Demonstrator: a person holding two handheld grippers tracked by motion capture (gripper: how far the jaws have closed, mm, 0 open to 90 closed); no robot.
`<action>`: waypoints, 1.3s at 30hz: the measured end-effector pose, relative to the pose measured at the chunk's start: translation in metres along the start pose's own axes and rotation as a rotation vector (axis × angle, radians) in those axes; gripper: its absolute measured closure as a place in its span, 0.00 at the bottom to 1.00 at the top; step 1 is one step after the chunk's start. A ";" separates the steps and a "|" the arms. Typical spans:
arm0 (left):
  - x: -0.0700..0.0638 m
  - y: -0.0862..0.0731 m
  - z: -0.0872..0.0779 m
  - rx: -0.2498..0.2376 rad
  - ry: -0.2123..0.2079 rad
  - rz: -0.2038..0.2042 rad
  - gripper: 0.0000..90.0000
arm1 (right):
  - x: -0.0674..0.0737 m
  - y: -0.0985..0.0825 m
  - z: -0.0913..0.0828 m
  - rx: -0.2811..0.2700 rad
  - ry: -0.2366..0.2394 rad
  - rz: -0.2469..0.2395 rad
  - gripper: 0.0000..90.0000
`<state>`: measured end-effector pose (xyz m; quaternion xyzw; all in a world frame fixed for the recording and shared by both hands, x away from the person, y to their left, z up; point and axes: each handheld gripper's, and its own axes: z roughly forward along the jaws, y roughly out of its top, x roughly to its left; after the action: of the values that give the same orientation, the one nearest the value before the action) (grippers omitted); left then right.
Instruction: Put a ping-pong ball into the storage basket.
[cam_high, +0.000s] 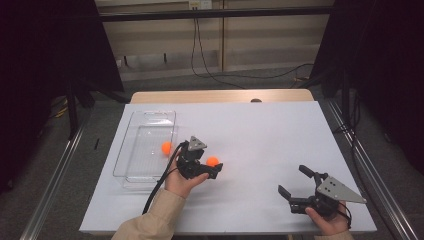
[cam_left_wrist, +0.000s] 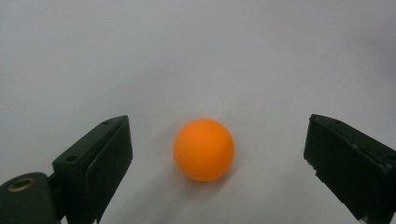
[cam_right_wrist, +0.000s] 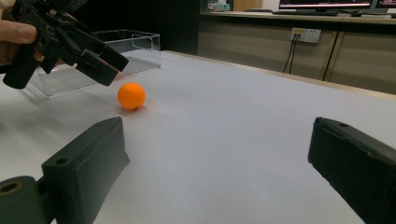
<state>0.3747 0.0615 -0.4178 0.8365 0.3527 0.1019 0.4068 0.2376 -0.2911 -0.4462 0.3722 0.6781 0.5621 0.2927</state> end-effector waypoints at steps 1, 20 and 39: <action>0.000 0.000 0.000 0.003 -0.001 0.004 0.09 | 0.000 0.000 0.000 -0.001 0.000 0.002 0.04; -0.001 -0.001 0.002 0.010 -0.011 -0.002 0.08 | 0.001 0.000 0.000 0.001 0.003 -0.002 0.04; -0.001 -0.003 0.007 0.016 0.007 -0.002 0.08 | 0.001 0.000 0.001 0.000 0.003 -0.004 0.04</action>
<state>0.3759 0.0581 -0.4239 0.8389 0.3560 0.1016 0.3990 0.2375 -0.2900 -0.4462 0.3701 0.6792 0.5623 0.2927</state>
